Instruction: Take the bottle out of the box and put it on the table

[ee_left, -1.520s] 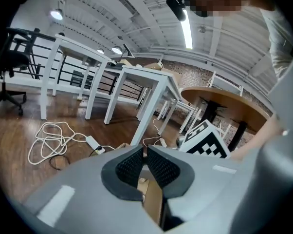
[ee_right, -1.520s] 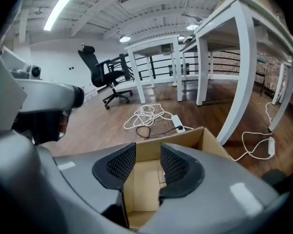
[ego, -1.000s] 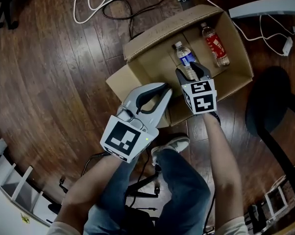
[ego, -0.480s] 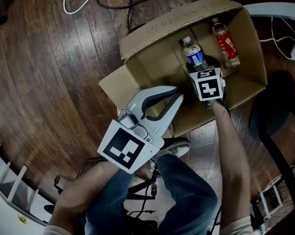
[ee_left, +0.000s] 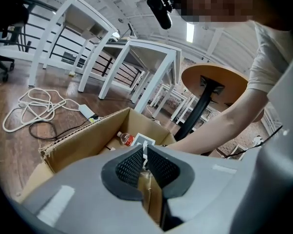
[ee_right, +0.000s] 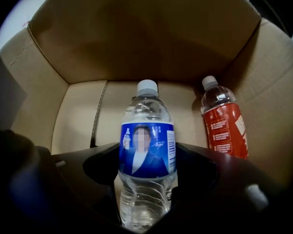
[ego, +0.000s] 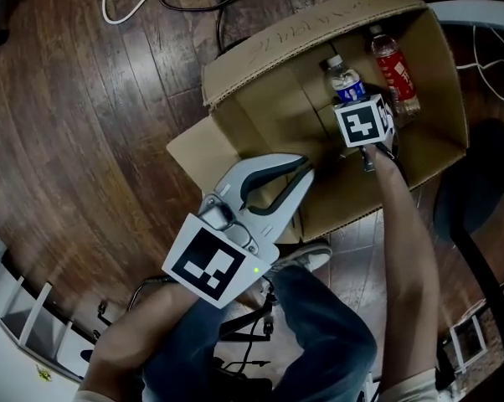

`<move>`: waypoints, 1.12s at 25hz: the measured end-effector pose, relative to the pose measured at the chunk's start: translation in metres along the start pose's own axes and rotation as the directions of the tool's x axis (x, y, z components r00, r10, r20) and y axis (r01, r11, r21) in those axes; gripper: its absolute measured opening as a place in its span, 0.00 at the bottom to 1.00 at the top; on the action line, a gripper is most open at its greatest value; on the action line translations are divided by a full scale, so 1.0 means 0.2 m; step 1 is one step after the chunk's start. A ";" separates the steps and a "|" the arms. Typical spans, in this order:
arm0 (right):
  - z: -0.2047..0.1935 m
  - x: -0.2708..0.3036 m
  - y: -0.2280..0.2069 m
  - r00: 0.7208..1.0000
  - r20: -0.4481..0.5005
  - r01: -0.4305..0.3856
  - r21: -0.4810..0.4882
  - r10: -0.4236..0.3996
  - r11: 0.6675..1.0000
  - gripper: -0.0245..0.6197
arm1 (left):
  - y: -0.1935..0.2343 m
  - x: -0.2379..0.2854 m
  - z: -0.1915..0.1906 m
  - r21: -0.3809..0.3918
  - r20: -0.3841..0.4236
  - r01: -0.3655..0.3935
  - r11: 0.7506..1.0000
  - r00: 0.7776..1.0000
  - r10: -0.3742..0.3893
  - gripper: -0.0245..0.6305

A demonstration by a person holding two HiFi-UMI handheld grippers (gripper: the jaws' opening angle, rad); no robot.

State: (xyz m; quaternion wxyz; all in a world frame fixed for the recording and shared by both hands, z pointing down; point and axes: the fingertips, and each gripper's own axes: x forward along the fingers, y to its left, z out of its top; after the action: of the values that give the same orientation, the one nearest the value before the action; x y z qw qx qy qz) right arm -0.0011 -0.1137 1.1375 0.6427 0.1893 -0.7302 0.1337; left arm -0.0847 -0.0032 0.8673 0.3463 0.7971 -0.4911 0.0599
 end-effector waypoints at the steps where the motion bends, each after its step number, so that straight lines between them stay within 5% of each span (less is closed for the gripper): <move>1: -0.01 0.02 0.00 1.000 -0.015 -0.015 0.011 0.015 1.000 0.52 | 0.00 0.00 -0.01 -0.001 -0.005 -0.001 1.000 1.000 0.001 0.04; 4: -0.02 -0.01 0.01 0.999 -0.032 -0.042 0.041 0.043 0.998 0.49 | 0.01 0.00 -0.02 -0.011 -0.022 -0.016 1.000 1.000 0.016 0.04; 10: 0.10 -0.33 0.10 0.978 0.187 -0.140 0.231 0.097 0.963 0.48 | -0.03 -0.04 0.12 -0.014 -0.035 -0.067 0.998 0.997 0.067 0.04; 28: 0.60 -1.85 -0.01 0.850 0.523 -0.225 0.249 0.064 0.942 0.49 | -0.46 -0.19 1.08 0.016 0.119 -0.204 0.979 0.972 0.201 0.04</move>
State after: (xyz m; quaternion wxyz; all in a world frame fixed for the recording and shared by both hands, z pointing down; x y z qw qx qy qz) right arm -0.0688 -0.1300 0.7546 0.3791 0.2572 -0.8566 0.2372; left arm -0.0812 -0.0818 0.6428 0.2976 0.7498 -0.5884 0.0551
